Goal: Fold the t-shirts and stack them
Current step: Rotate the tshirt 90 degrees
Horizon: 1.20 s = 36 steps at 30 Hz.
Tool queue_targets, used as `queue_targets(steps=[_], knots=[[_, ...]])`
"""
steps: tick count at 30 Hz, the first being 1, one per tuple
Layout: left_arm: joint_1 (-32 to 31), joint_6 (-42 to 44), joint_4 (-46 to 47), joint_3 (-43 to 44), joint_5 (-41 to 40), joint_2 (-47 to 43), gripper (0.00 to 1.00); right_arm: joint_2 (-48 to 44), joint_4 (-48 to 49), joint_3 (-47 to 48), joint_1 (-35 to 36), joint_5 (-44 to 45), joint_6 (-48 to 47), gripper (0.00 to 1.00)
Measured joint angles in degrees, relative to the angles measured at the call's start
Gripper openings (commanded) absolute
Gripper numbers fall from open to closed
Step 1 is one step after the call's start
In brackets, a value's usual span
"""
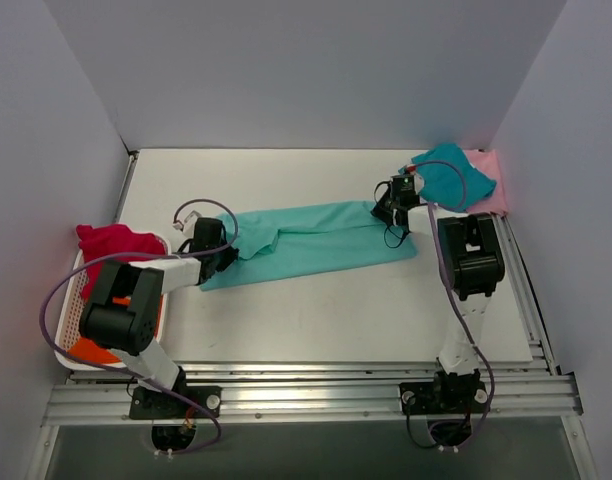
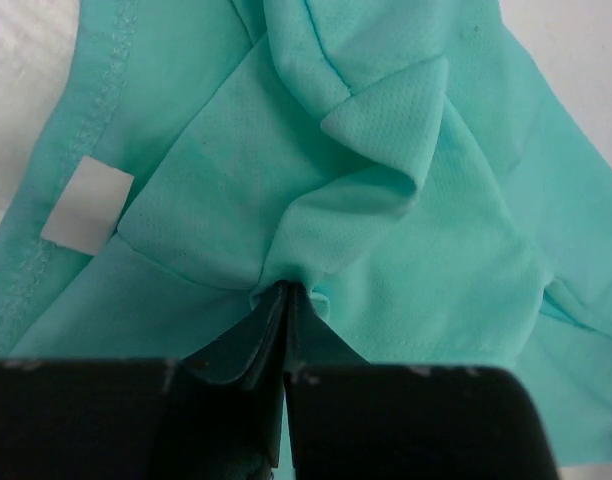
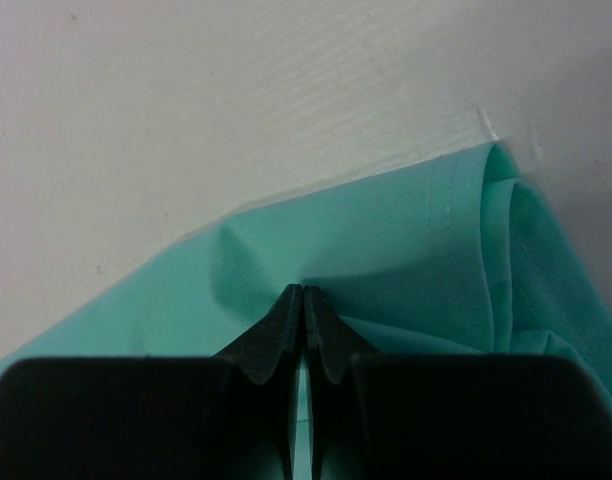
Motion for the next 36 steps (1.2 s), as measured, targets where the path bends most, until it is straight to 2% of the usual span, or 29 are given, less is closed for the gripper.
queue_targets(steps=[5,10,13,15,18,22,24,25,26,27,28,30,31,32,36], knots=[[0.6,1.3,-2.2,8.8,-2.3,7.1,0.09,-6.0,7.0,-11.3,0.3,0.1,1.7,0.00],[1.8,2.6,-3.6,17.5,-2.2,14.1,0.09,-13.4,7.7,-20.9,2.4,1.0,3.0,0.00],[2.8,4.9,-7.4,27.8,-0.9,20.6,0.09,-18.9,6.9,-27.1,6.7,3.0,4.2,0.00],[3.8,6.2,-10.1,34.2,0.8,24.6,0.09,-22.1,6.2,-30.2,12.0,5.2,5.4,0.00],[5.9,9.5,-15.0,50.5,5.3,34.3,0.09,-25.7,6.4,-34.0,23.6,8.2,8.2,0.00],[7.9,13.3,-21.3,74.3,12.8,48.6,0.10,-24.2,8.9,-34.7,41.0,10.9,13.6,0.00],[8.0,15.2,-23.5,84.9,17.0,55.0,0.22,-21.3,9.6,-31.8,47.3,12.2,15.5,0.00],[8.0,15.8,-25.3,91.6,19.4,58.8,0.32,-19.6,9.6,-29.7,49.7,12.7,16.0,0.00],[7.7,16.5,-26.4,97.9,21.5,62.3,0.67,-18.0,9.1,-27.5,51.9,13.4,16.3,0.00],[7.5,17.4,-26.8,103.3,23.9,65.4,0.86,-16.6,8.5,-25.5,53.6,14.1,16.4,0.00],[7.2,17.4,-27.3,108.0,26.6,67.7,0.98,-15.4,7.5,-23.6,55.0,15.0,16.5,0.00],[6.6,17.3,-28.0,114.5,30.8,70.4,0.94,-14.1,4.7,-20.6,56.9,16.6,16.4,0.05],[6.3,17.4,-27.9,114.9,32.5,70.2,0.94,-14.0,3.0,-19.4,57.5,17.5,16.3,0.08],[6.1,17.4,-27.2,114.0,34.1,69.2,0.94,-14.0,1.6,-18.6,57.7,18.6,16.2,0.15],[6.3,16.6,-19.9,93.1,36.3,54.8,0.94,-14.7,-3.7,-17.0,57.7,23.9,15.7,0.24]])
